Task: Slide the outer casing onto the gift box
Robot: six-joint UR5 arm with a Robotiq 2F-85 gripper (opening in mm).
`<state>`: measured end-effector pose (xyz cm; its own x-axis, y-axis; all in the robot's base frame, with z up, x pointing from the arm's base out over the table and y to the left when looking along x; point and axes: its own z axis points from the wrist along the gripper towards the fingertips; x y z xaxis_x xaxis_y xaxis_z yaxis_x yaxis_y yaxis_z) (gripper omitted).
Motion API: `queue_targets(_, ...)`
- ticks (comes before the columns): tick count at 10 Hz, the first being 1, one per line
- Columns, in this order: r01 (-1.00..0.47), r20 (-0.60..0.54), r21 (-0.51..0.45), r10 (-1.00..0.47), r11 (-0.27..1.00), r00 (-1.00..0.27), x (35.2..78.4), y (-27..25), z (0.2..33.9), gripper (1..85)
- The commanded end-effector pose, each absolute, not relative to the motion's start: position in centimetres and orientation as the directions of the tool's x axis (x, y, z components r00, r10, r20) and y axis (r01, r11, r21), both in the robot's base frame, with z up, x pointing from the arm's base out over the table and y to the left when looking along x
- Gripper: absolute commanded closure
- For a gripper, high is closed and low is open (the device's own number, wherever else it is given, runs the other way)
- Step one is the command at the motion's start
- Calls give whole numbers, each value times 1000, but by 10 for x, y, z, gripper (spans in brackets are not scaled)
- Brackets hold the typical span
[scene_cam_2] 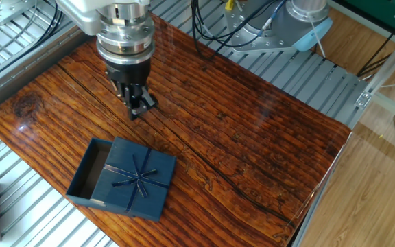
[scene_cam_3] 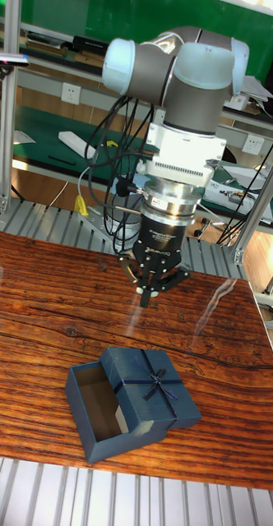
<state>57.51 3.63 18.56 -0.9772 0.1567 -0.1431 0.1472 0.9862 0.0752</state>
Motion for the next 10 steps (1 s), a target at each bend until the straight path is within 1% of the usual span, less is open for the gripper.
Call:
queue_targets(1,68,-143,77,78,995,-987,564,56,181,850)
queue_targets(3,-93,-97,84,-85,992,-992,552,70,183,850)
queue_targets(4,-161,-96,77,-154,984,-983,550,76,180,850)
queue_targets(6,-305,-83,-21,-306,952,-948,550,67,176,850)
queue_targets(7,-327,-83,-23,-328,945,-941,550,70,176,850)
queue_targets(8,-338,-93,-69,-343,939,-935,555,63,178,850)
queue_targets(9,-359,-104,-91,-367,929,-924,558,62,178,850)
queue_targets(10,-363,-104,-82,-370,928,-923,557,66,178,850)
